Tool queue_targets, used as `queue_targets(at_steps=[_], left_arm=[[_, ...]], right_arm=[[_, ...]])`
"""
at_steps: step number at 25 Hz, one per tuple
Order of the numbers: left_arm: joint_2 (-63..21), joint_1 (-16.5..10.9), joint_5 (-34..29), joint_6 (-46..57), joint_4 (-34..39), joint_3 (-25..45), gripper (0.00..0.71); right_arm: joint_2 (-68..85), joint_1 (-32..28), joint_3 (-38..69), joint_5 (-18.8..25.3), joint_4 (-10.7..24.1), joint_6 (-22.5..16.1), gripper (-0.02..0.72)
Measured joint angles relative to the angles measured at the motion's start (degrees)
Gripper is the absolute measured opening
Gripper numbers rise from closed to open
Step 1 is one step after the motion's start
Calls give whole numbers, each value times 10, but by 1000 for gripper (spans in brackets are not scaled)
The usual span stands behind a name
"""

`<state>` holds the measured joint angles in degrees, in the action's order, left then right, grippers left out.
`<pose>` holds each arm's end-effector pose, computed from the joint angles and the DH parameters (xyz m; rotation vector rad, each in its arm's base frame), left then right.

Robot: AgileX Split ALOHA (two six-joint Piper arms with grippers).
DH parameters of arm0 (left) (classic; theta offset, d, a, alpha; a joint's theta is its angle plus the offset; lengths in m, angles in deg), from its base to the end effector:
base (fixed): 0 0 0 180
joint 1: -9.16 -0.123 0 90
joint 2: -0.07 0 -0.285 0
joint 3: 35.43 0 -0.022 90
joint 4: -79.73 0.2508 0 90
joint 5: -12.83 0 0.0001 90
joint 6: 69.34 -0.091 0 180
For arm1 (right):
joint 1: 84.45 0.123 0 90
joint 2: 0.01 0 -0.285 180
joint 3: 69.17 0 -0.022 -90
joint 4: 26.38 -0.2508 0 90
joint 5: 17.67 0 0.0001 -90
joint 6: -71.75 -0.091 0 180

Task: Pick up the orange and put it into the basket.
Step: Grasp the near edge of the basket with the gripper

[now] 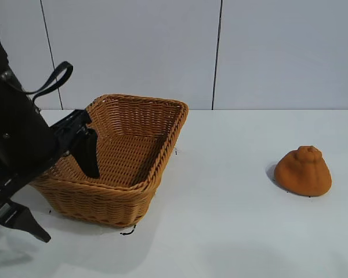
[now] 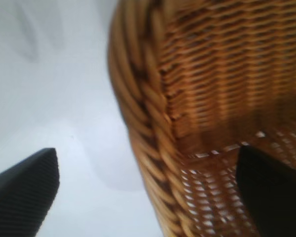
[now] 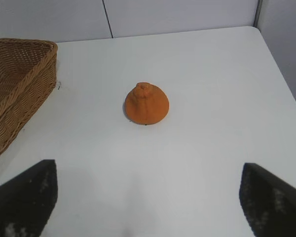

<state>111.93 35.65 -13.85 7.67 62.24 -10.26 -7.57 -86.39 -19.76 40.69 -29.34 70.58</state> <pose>0.2809 -0.1537 0.1329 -1.6469 2.5822 -0.5084 -0.0020 0.0041 0.2767 0.0539 2.0115 0.0530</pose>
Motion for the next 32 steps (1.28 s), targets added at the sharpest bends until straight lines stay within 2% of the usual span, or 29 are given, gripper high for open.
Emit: queue_targets(at_steps=[9, 11, 16, 18, 19, 20, 21, 23, 29, 32], left_arm=[[17, 0, 22, 8, 0, -3, 661], [18, 0, 22, 8, 0, -3, 623], [18, 0, 21, 8, 0, -23, 424], [18, 0, 17, 8, 0, -32, 309], [18, 0, 17, 8, 0, -32, 309], [18, 0, 16, 8, -1, -33, 251], [18, 0, 9, 8, -2, -35, 154], [18, 0, 7, 13, -4, -37, 103], [18, -1, -16, 4, -4, -43, 90], [18, -13, -58, -35, -2, -67, 90]], right_arm=[[0, 0, 0, -1, 0, 0, 694], [0, 0, 0, -1, 0, 0, 694], [0, 0, 0, -1, 0, 0, 694], [0, 0, 0, -1, 0, 0, 694], [0, 0, 0, -1, 0, 0, 694], [0, 0, 0, -1, 0, 0, 694], [0, 0, 0, -1, 0, 0, 694], [0, 0, 0, -1, 0, 0, 694], [0, 0, 0, -1, 0, 0, 694], [0, 0, 0, -1, 0, 0, 694]])
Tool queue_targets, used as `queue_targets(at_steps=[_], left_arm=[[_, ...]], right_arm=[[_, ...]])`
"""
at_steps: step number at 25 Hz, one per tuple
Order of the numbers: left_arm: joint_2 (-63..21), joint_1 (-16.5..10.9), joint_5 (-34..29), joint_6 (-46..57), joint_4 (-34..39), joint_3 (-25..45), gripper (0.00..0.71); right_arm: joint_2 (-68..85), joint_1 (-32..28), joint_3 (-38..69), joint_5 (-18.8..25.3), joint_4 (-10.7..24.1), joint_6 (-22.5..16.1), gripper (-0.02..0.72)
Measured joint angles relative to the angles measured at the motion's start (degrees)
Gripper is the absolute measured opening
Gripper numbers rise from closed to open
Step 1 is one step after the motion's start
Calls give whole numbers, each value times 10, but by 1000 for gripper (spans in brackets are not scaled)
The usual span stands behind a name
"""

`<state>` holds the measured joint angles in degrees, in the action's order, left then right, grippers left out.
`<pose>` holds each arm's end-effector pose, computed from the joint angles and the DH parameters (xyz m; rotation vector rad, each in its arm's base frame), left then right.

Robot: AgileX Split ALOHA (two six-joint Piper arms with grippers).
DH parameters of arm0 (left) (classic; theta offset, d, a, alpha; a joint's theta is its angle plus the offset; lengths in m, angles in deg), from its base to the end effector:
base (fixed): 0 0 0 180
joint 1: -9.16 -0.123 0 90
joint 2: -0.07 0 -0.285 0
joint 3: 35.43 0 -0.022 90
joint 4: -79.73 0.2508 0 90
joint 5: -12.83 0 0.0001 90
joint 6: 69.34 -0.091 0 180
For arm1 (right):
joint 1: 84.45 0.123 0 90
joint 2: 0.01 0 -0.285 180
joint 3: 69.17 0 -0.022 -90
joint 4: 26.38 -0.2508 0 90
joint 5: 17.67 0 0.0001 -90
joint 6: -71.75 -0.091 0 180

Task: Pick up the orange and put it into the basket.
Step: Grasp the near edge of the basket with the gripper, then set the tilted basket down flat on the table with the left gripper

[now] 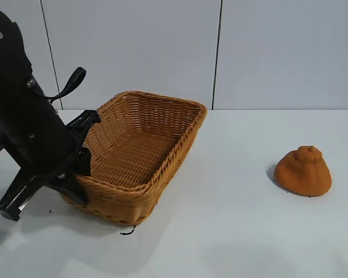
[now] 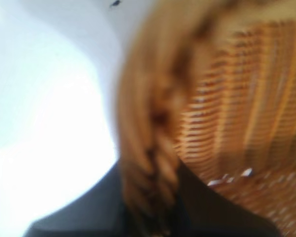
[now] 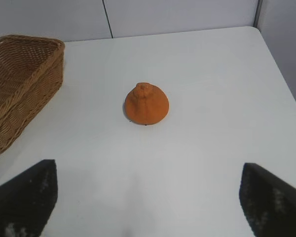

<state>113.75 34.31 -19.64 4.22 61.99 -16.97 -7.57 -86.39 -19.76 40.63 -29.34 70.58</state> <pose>0.3022 -0.1583 0.1460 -1.5880 2.6359 -0.5154 -0.0019 0.0041 0.2768 0.0539 2.0105 0.0529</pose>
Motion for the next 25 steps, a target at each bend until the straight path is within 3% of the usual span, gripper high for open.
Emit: queue_targets(at_steps=[6, 13, 20, 25], left_arm=[[0, -60, -116, -182, 4, -97, 90], [7, -122, -200, -401, 9, -178, 90], [79, -134, -328, -597, 14, -292, 90], [128, -134, -366, -667, 14, -342, 90]], right_arm=[[0, 0, 0, 0, 0, 0, 694], [0, 0, 0, 1, 0, 0, 694], [0, 0, 0, 1, 0, 0, 694], [0, 0, 0, 1, 0, 0, 694]])
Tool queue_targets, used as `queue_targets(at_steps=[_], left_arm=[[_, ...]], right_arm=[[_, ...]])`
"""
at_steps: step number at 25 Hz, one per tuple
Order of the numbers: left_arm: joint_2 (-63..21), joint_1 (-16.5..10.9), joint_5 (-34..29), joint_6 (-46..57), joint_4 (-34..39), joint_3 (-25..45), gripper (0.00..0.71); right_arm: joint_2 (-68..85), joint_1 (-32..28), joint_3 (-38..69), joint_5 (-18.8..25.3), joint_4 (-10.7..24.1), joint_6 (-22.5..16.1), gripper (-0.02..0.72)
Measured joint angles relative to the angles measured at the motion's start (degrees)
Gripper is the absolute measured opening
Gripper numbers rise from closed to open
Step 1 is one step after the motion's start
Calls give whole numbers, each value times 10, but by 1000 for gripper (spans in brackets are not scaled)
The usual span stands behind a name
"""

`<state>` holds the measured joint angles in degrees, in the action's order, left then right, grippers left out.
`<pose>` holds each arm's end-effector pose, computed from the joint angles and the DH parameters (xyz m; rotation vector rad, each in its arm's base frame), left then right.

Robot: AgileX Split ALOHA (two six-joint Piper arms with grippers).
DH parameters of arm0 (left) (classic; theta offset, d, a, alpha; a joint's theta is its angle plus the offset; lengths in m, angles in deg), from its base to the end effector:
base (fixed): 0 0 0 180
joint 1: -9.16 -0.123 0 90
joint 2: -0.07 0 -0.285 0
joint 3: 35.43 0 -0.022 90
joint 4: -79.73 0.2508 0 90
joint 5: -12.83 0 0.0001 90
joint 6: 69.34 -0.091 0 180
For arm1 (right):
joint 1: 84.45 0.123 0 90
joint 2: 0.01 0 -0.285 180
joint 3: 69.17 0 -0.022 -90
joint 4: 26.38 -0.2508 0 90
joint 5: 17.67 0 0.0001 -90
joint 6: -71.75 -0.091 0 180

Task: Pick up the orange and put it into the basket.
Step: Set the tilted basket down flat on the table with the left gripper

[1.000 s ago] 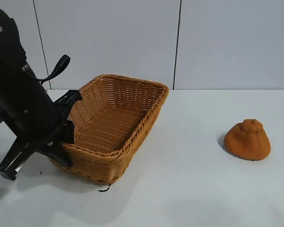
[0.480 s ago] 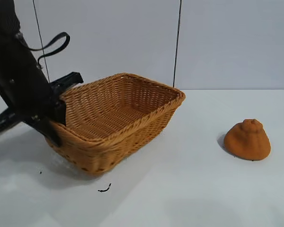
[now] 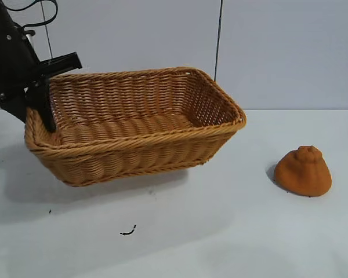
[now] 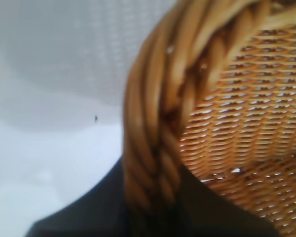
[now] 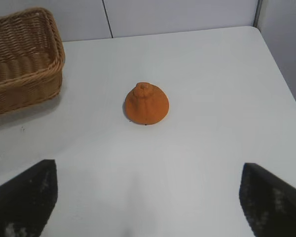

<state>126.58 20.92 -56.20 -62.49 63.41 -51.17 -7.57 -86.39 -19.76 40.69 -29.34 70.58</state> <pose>0.3998 -0.1076 0.1959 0.0252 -3.0752 0.4070 -0.0020 0.0041 0.2767 0.0539 2.0115 0.0530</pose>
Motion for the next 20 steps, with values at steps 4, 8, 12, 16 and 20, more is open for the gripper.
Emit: queue_targets(at_steps=[4, 8, 12, 16, 20], left_arm=[[23, 0, 0, -25, 0, -5, 90], [43, 0, 12, -43, 0, -5, 90], [61, 0, 43, -47, -17, -5, 90], [73, 0, 53, -59, -28, -5, 90], [74, 0, 54, -61, -20, -5, 102]], right_arm=[[0, 0, 0, 0, 0, 0, 694], [0, 0, 0, 0, 0, 0, 694], [0, 0, 0, 0, 0, 0, 694], [0, 0, 0, 0, 0, 0, 694], [0, 0, 0, -1, 1, 0, 694]])
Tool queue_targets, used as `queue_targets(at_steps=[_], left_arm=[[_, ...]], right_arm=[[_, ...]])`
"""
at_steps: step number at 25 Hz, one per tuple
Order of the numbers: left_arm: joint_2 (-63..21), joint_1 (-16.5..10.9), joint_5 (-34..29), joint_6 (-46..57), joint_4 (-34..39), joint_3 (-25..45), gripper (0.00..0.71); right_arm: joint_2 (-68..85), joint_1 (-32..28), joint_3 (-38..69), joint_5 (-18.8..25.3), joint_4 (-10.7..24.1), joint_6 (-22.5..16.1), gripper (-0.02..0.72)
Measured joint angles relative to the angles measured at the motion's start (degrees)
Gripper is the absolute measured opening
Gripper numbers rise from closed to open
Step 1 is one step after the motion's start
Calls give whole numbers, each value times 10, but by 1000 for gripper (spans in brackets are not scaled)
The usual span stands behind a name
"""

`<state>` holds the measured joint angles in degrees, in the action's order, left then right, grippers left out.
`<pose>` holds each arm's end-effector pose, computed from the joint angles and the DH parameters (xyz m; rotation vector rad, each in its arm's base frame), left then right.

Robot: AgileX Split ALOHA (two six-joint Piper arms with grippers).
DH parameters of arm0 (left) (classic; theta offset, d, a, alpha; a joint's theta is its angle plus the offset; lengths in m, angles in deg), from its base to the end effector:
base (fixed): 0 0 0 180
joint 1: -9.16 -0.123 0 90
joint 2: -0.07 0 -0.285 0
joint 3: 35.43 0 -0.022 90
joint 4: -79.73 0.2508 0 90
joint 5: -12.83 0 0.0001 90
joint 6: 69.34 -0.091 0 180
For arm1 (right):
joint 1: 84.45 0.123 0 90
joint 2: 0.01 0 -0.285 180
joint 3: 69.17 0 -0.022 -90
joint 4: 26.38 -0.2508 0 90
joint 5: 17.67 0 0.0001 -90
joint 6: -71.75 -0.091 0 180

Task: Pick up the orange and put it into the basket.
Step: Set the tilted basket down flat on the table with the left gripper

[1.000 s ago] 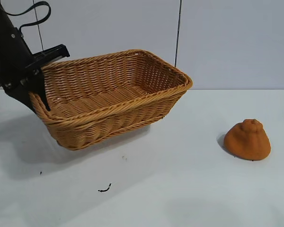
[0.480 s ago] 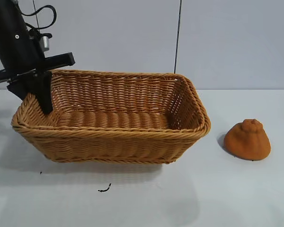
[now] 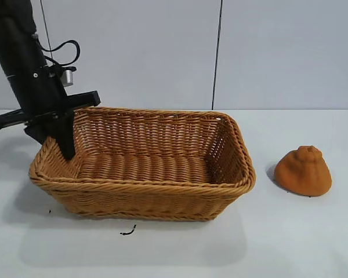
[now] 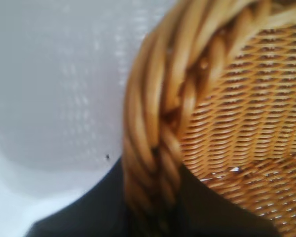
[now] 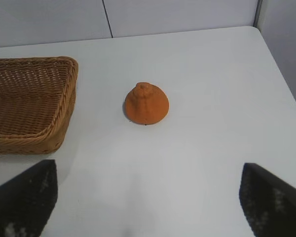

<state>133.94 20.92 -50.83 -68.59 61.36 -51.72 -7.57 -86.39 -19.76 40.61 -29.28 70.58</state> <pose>0.4156 -0.1128 0.1446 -0.0700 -3.0580 0.4335 -0.0019 0.0040 0.2768 0.0539 2.0101 0.0517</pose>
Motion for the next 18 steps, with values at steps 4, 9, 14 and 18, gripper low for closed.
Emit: queue_targets(at_steps=[4, 9, 14, 18], left_arm=[[0, 0, 0, -2, -1, -1, 289], [-1, 0, -4, -3, -2, -7, 637], [-24, 0, -37, -3, -1, -34, 687], [-64, 0, -53, -4, 25, -65, 691]], right_arm=[[0, 0, 0, 0, 0, 0, 694], [0, 0, 0, 0, 0, 0, 694], [0, 0, 0, 0, 0, 0, 694], [0, 0, 0, 0, 0, 0, 694]])
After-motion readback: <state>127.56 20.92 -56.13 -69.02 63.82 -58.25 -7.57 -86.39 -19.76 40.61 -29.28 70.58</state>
